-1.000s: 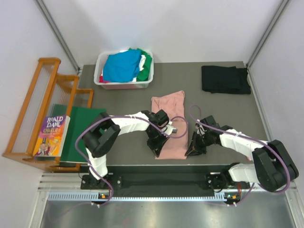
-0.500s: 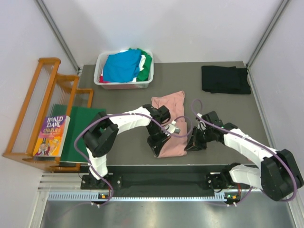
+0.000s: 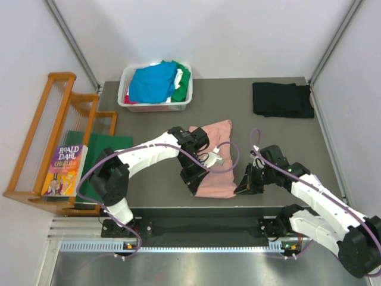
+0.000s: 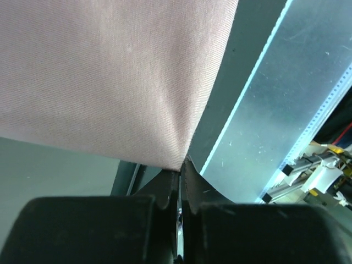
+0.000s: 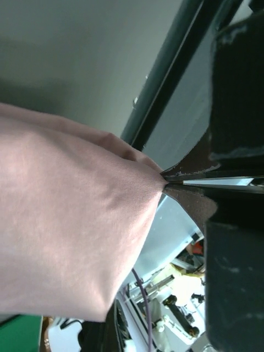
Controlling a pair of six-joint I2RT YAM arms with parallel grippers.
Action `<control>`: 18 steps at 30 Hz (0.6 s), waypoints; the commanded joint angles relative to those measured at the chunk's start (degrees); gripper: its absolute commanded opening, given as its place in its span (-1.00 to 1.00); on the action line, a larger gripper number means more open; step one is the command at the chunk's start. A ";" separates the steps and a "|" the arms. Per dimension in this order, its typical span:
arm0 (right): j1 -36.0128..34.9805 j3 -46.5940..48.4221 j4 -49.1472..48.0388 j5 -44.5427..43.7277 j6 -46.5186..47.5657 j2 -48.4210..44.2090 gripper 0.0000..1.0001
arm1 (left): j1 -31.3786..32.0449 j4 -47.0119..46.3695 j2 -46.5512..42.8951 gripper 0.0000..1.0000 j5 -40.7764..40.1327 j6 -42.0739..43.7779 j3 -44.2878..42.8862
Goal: Fold and stack the t-shirts
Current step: Fold the tshirt
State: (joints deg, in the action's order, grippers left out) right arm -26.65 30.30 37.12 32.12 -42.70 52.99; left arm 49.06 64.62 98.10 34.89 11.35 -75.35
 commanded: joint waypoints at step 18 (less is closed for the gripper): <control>3.27 34.02 -1.96 -2.50 6.40 23.81 -1.00 | -17.05 6.30 16.57 -1.00 -4.57 4.47 -36.77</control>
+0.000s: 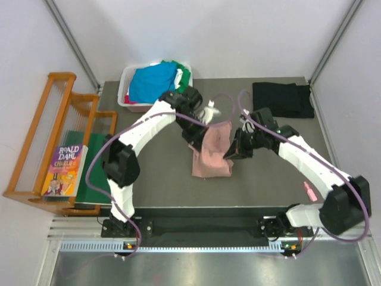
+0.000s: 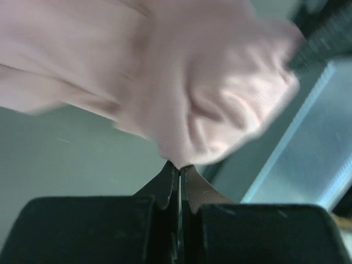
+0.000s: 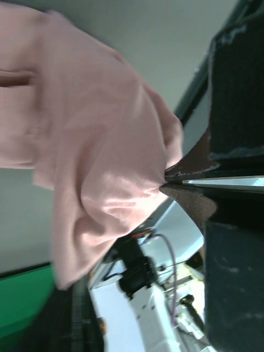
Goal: Fold and stack the t-shirts
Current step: Fold the tshirt
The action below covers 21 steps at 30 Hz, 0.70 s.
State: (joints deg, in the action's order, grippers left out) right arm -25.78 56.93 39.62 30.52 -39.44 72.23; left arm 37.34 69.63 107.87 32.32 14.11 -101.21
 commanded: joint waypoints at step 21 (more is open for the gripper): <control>13.04 38.07 -9.03 4.11 4.46 44.04 -1.00 | -11.33 -5.81 24.66 -1.00 -6.82 -1.01 -26.76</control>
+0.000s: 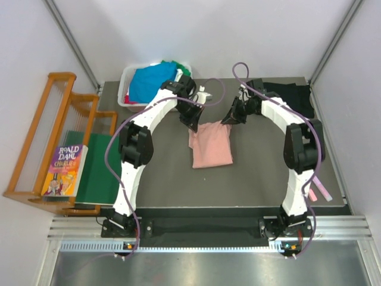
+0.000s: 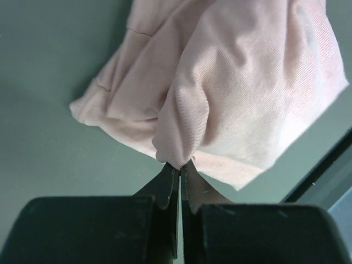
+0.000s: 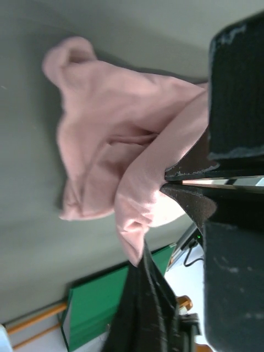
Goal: Fold and stack the t-shirts
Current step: Fold the tshirt
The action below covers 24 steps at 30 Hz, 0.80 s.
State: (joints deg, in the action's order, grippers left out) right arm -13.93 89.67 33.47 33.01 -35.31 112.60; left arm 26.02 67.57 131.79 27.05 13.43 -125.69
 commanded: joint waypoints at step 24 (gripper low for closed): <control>4.97 13.43 -1.84 -1.28 1.91 16.07 -1.00 | -3.69 -8.25 9.28 -1.00 -12.11 -2.00 -6.76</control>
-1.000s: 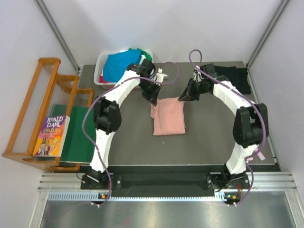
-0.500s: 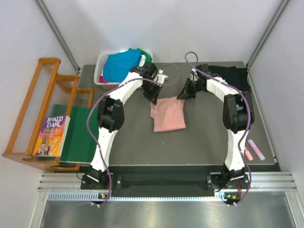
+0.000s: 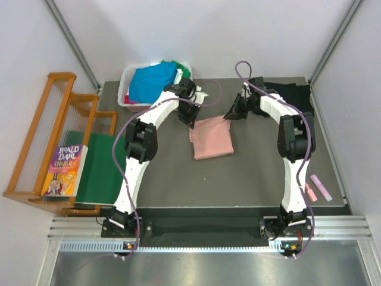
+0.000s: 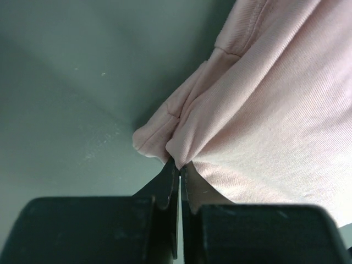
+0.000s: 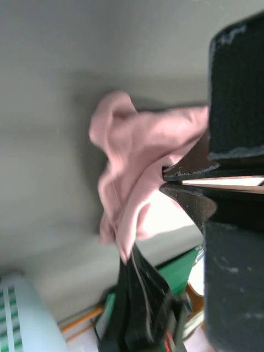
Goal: Fold and stack the t-shirts
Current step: Fold the tshirt
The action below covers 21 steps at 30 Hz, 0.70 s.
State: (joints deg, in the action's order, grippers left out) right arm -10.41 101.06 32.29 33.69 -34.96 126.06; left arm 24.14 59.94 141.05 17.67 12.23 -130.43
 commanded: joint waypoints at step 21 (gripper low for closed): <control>2.24 19.00 9.98 -8.47 3.94 4.91 0.64 | -3.31 0.35 -7.88 0.97 -4.84 -2.21 1.75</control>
State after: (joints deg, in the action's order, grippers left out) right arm -9.61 116.49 39.97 27.51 -32.18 134.43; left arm 24.08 60.62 140.07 16.56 12.14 -130.13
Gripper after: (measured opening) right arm 0.759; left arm 0.985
